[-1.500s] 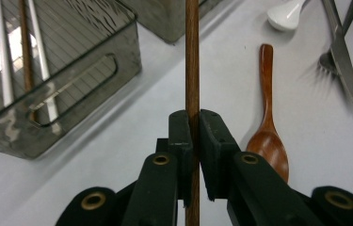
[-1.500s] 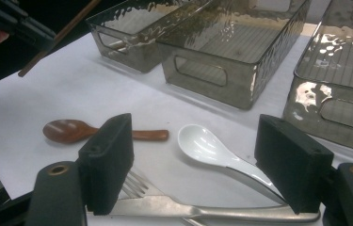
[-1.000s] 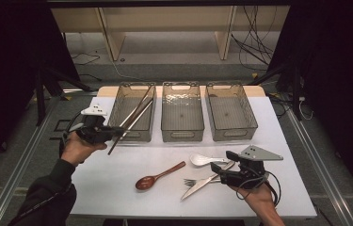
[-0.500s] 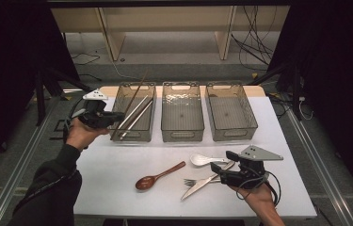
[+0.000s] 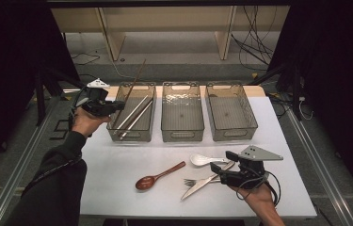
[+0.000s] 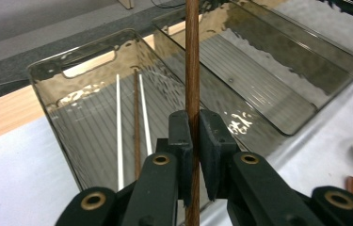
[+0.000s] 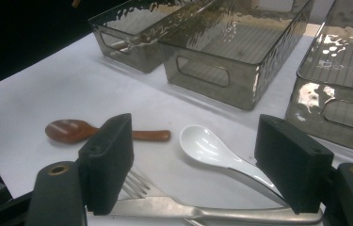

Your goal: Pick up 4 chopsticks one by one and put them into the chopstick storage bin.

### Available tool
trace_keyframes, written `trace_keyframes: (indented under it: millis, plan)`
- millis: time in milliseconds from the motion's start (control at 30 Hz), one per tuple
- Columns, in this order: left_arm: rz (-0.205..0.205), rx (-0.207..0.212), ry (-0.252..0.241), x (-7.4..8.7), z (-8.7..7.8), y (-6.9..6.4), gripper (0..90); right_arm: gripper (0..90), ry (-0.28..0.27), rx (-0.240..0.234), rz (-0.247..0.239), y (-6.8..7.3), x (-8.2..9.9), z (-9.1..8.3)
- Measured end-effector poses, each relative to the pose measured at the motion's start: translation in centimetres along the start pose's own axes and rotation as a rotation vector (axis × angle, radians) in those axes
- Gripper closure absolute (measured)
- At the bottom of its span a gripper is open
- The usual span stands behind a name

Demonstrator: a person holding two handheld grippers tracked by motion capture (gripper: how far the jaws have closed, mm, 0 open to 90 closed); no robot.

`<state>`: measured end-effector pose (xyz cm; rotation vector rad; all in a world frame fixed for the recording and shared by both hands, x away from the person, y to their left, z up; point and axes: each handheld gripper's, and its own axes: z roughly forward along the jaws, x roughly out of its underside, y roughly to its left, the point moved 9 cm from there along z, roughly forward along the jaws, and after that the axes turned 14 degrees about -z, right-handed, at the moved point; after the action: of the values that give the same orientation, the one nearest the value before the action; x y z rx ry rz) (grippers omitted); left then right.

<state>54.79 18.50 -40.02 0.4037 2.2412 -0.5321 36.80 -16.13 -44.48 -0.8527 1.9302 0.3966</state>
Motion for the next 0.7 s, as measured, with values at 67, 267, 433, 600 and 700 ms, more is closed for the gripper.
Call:
trace_keyframes:
  millis: [67,267,433,600,700]
  plan:
    - [-0.006,-0.008,0.0,-0.2,0.3,0.3,83.2,29.5,0.002,0.0,0.001,0.0,0.0,0.0]
    - [-0.032,-0.024,-0.017,-0.7,1.1,1.1,83.2,29.4,0.001,-0.002,0.002,0.0,0.0,0.0]
    - [-0.04,-0.046,-0.018,-0.8,1.8,2.0,83.2,29.4,0.0,-0.003,0.0,0.0,0.0,0.0]
    - [-0.049,-0.062,-0.02,-0.7,2.4,2.6,83.2,29.5,-0.001,-0.004,-0.001,0.0,0.0,0.0]
    - [-0.056,-0.074,-0.016,-0.5,2.8,3.1,83.1,29.5,-0.001,-0.003,-0.001,0.0,0.0,0.0]
